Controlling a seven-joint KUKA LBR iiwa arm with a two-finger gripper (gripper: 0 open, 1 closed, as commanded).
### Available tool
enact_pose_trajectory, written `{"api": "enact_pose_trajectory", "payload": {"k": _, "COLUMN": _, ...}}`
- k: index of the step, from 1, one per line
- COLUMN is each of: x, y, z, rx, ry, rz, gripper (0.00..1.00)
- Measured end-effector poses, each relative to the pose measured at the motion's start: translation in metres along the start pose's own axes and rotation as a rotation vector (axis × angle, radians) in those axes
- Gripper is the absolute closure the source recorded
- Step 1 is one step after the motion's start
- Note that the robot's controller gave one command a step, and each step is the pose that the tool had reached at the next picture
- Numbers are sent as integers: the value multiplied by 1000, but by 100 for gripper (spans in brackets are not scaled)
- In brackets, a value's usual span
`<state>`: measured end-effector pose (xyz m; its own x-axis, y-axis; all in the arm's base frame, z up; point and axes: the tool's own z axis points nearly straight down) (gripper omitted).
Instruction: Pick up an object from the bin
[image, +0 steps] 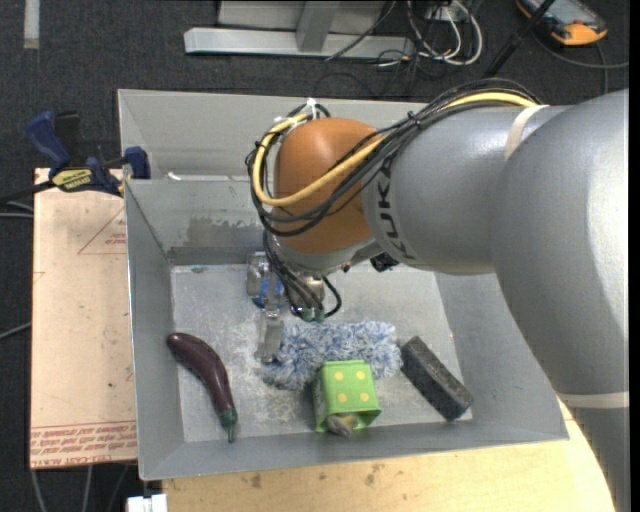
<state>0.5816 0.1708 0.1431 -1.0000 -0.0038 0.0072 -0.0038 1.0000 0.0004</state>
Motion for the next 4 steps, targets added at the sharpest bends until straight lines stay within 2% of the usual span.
{"api": "enact_pose_trajectory", "payload": {"k": 2, "x": -2, "y": -5, "z": 1, "rx": -3, "ry": -12, "rz": -33, "gripper": 0}}
{"api": "enact_pose_trajectory", "payload": {"k": 3, "x": 7, "y": -50, "z": 33, "rx": 0, "ry": -7, "rz": -182, "gripper": 0}}
{"api": "enact_pose_trajectory", "payload": {"k": 4, "x": 8, "y": -65, "z": 38, "rx": 0, "ry": -8, "rz": -291, "gripper": 0}}
